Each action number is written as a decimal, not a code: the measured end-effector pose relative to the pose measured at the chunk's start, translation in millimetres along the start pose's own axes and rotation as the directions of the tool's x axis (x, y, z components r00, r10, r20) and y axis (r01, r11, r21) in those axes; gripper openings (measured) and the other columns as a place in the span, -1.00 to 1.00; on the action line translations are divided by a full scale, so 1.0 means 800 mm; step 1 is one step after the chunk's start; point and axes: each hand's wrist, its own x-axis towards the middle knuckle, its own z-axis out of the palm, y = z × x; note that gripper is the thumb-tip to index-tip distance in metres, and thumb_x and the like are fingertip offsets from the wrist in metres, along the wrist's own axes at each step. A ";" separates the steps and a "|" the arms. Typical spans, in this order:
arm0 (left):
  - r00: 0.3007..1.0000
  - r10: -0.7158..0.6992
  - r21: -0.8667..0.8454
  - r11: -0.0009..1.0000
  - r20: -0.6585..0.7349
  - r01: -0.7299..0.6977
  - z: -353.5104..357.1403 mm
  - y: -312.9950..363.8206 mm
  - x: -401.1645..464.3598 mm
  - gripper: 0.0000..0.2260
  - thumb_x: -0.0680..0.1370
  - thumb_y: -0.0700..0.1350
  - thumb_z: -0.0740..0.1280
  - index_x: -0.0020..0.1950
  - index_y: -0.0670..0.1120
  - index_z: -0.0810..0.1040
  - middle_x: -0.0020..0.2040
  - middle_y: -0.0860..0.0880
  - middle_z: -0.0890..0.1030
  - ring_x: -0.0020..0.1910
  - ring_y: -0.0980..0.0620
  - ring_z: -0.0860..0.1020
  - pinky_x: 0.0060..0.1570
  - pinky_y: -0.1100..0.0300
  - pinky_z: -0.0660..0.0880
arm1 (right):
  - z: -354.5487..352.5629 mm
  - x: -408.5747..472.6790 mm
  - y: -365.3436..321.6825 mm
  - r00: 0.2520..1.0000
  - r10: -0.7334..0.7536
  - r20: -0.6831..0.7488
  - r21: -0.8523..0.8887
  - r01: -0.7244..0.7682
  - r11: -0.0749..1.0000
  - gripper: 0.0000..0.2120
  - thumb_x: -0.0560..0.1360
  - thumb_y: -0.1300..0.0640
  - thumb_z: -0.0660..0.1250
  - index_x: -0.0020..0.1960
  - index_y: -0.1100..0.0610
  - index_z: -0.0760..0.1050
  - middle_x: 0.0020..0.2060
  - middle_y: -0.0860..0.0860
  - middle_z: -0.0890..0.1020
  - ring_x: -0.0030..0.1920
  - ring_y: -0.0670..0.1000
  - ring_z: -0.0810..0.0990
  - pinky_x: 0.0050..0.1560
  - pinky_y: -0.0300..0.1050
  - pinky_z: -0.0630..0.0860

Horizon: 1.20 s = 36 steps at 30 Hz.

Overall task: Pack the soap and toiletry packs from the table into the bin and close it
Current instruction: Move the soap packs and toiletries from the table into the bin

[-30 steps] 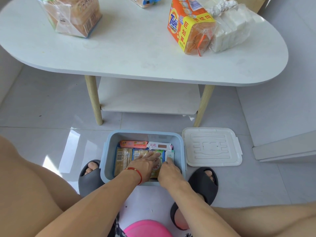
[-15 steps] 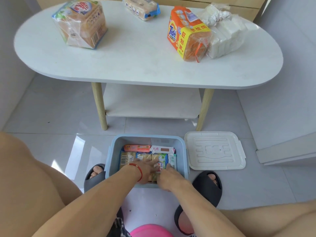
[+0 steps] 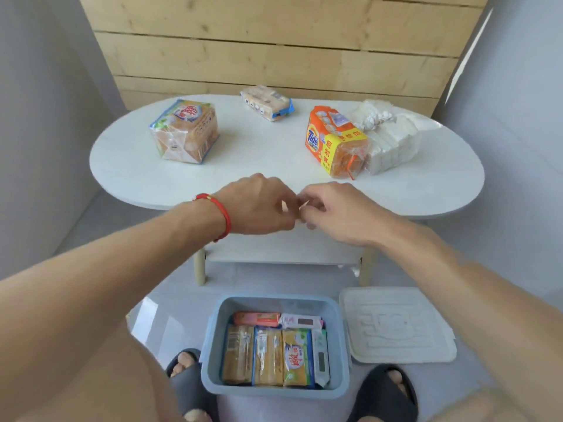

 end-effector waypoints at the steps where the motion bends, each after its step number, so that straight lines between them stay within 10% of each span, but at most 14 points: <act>1: 0.993 -0.024 -0.040 0.999 -0.117 0.020 -0.016 -0.007 0.001 -0.83 0.46 0.04 0.34 0.02 0.11 0.65 -0.12 0.07 0.69 -0.10 -0.04 0.61 -0.01 0.10 0.55 | -0.015 0.005 -0.003 0.999 -0.016 -0.041 -0.002 0.016 1.000 -0.79 0.57 0.11 0.24 0.09 0.00 0.63 -0.18 -0.08 0.69 -0.12 0.02 0.67 -0.05 0.03 0.60; 4: 0.859 -0.142 -0.134 0.987 -0.492 0.086 -0.037 -0.041 0.013 -0.89 0.46 -0.05 0.37 -0.08 0.00 0.66 -0.21 0.02 0.65 -0.16 -0.04 0.59 -0.06 0.10 0.51 | -0.041 0.030 0.000 0.958 -0.098 -0.268 -0.123 0.066 0.990 -0.77 0.54 0.16 0.24 0.07 -0.02 0.64 -0.18 -0.18 0.64 -0.03 0.03 0.60 0.08 0.05 0.55; 7: 0.660 -0.229 -0.030 0.954 -0.716 0.299 -0.047 -0.087 0.039 -0.77 0.46 -0.06 0.34 0.05 -0.08 0.65 0.09 -0.12 0.59 0.14 -0.21 0.47 0.07 0.00 0.38 | -0.052 0.075 0.010 0.886 -0.138 -0.443 -0.319 -0.012 0.948 -0.69 0.53 0.18 0.31 0.26 0.10 0.58 0.22 0.06 0.56 0.31 0.17 0.46 0.26 0.03 0.39; 11: 0.588 -0.474 -0.028 0.793 -0.656 0.608 -0.039 -0.132 0.063 -0.56 0.53 0.11 0.27 0.29 -0.14 0.48 0.29 -0.27 0.43 0.27 -0.26 0.37 0.28 -0.12 0.30 | -0.037 0.121 0.014 0.907 0.166 -0.386 -0.397 -0.326 0.858 -0.39 0.55 0.05 0.33 0.50 0.25 0.24 0.39 0.28 0.35 0.39 0.32 0.32 0.33 0.15 0.31; 15: 0.514 -0.586 -0.137 0.733 -0.626 0.667 -0.042 -0.144 0.075 -0.65 0.55 0.10 0.22 0.24 -0.07 0.43 0.16 -0.31 0.46 0.19 -0.27 0.39 0.22 -0.11 0.28 | -0.007 0.126 0.001 0.883 0.099 -0.460 -0.536 -0.364 0.762 -0.45 0.46 0.20 0.39 0.40 0.26 0.31 0.22 0.30 0.45 0.17 0.31 0.46 0.08 0.10 0.38; 27: 0.764 -0.572 -0.395 0.802 -0.298 0.447 -0.044 -0.046 -0.001 -0.20 0.23 0.34 0.43 0.31 -0.03 0.28 0.05 -0.10 0.49 0.02 -0.16 0.50 -0.06 0.11 0.39 | 0.001 0.065 -0.030 0.910 0.192 -0.368 -0.278 -0.304 0.911 -0.22 0.37 -0.11 0.47 0.38 0.21 0.17 0.18 0.22 0.51 0.21 0.29 0.52 0.01 0.08 0.36; 36: 0.907 -0.327 -0.859 0.347 0.266 0.377 0.004 -0.017 -0.067 -0.67 0.27 -0.11 0.47 -0.01 -0.19 0.69 -0.11 -0.18 0.74 -0.22 -0.04 0.67 -0.21 0.13 0.61 | -0.015 -0.011 -0.031 0.924 0.355 -0.144 -0.013 -0.361 0.933 -0.32 0.34 -0.06 0.50 0.31 0.16 0.29 0.16 0.13 0.51 0.10 0.17 0.55 -0.10 -0.04 0.52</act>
